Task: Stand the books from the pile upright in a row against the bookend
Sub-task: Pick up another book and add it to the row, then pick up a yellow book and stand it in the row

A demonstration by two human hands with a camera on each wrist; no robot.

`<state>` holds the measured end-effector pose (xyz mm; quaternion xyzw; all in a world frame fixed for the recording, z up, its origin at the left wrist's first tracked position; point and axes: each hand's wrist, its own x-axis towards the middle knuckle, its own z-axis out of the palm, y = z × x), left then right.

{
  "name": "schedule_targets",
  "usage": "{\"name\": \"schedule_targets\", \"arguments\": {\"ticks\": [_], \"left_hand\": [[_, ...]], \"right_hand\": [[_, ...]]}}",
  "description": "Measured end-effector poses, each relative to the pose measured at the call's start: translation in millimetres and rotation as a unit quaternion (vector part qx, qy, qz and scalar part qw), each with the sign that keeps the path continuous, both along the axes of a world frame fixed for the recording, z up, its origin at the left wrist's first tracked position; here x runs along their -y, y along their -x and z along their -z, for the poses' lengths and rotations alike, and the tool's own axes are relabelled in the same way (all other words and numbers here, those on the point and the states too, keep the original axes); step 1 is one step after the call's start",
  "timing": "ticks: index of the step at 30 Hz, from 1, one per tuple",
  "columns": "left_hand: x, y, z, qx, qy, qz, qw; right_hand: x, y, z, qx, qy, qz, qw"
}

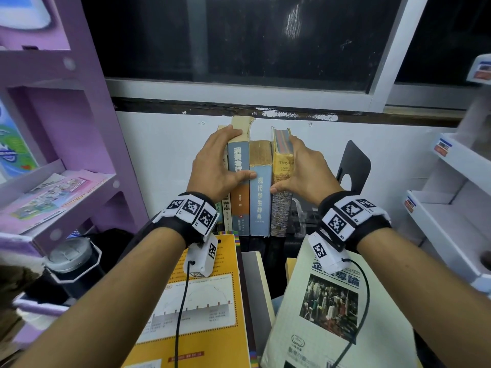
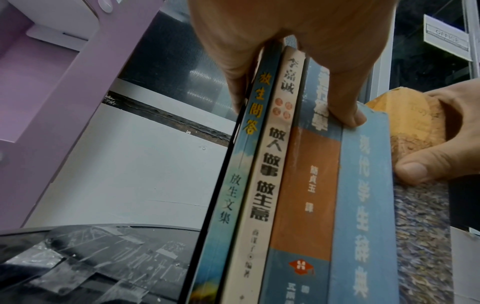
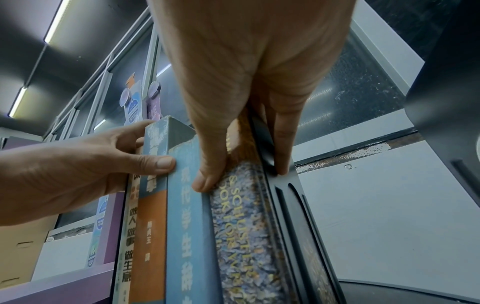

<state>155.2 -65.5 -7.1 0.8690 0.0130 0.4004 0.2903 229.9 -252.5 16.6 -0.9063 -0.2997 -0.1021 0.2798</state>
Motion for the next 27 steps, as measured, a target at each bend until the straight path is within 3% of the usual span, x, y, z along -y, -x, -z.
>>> {"name": "schedule_targets", "arguments": {"ticks": [10,19,27], "left_hand": [[-4,13,-13,-0.083,-0.024,0.024,0.996],[-18,57,-26,-0.179,-0.026,0.050,0.982],[-24,105,-25,-0.248,-0.020,0.025,0.968]], "right_hand": [[1,4,-1,-0.011,-0.017,0.004,1.000],[9,23,-10,-0.006,0.018,-0.001,1.000],[12,72,-21,0.094,0.013,0.063,0.994]]}}
